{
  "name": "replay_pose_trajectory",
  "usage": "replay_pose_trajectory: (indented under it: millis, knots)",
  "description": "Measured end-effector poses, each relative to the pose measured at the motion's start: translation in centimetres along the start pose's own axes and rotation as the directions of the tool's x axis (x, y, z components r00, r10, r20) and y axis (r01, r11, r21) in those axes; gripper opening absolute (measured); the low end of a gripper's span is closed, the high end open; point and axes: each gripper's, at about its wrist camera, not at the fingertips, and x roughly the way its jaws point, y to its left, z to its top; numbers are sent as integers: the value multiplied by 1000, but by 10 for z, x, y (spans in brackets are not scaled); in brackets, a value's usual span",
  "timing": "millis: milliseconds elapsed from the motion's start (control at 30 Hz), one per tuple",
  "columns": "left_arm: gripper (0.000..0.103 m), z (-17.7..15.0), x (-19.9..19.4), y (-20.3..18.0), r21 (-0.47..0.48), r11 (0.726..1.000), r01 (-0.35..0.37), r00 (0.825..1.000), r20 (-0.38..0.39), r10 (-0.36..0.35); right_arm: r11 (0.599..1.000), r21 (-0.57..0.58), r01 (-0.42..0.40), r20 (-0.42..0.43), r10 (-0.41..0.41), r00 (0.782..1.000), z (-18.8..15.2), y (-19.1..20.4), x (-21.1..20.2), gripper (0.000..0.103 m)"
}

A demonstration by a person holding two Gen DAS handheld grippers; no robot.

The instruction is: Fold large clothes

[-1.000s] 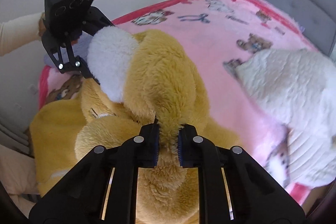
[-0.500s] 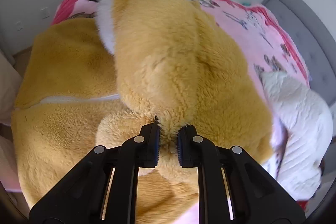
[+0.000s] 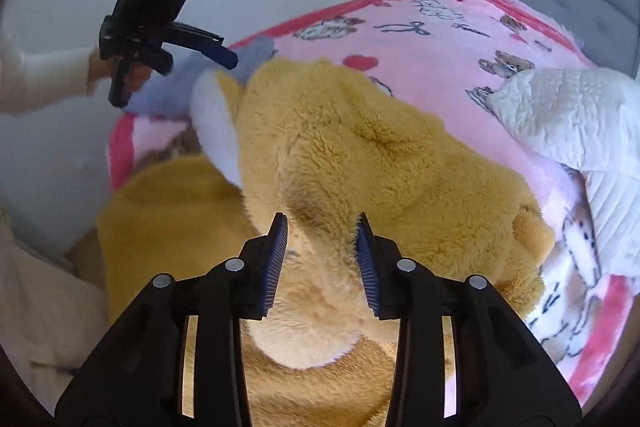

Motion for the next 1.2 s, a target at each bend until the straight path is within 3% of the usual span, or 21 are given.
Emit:
replay_pose_trajectory:
  millis: [67,167,233,267,367,400,467,533,667,700,833,900,967,1000,1100,1200]
  knots:
    - [87,18,-1,-6,24,999,-24,999,24,24,998,58,-20,58,16,998,10,-7,-6,38]
    - [87,45,27,-12,53,986,-156,984,-75,160,982,178,-63,175,31,984,32,-24,-10,59]
    - [87,56,47,-15,69,975,-209,972,-97,215,967,247,-58,181,12,983,46,-36,-5,56]
    - [87,60,56,-15,50,971,-233,967,-94,237,961,274,-43,176,-7,984,52,-39,-2,48]
    - [86,64,80,-14,-50,914,-403,912,-99,397,935,355,5,111,-48,993,63,-50,14,32]
    - [85,62,86,-15,-78,904,-420,906,-98,413,922,386,18,88,-56,995,64,-52,20,27]
    - [81,55,97,-15,-145,892,-428,903,-96,418,900,435,6,60,-35,998,61,-54,27,24]
    - [76,41,103,-16,-170,871,-460,888,-107,448,900,434,-48,83,13,996,52,-46,28,24]
    - [75,-2,101,-12,-261,896,-359,934,-102,344,916,401,-36,-4,41,999,27,-23,39,24]
    - [75,-13,104,-13,-255,904,-343,939,-111,325,912,407,-46,-24,61,998,20,-20,42,24]
    - [75,-59,123,-26,-160,910,-382,919,-171,355,915,404,5,-125,50,991,-18,-6,65,22]
    - [75,-79,128,-37,-114,933,-342,938,-103,332,936,346,68,-138,-21,990,-36,2,71,21]
    - [79,-90,138,-40,-90,938,-336,942,-63,331,934,338,113,-160,-61,985,-50,0,79,18]
    - [79,-95,142,-41,-80,937,-340,940,-49,337,935,337,111,-158,-60,986,-57,0,84,18]
    - [79,-116,156,-36,-56,902,-428,904,-26,427,952,289,98,-116,-67,991,-68,10,89,18]
    - [79,-130,162,-30,-27,880,-474,881,-16,473,961,238,138,-170,-99,981,-65,16,109,18]
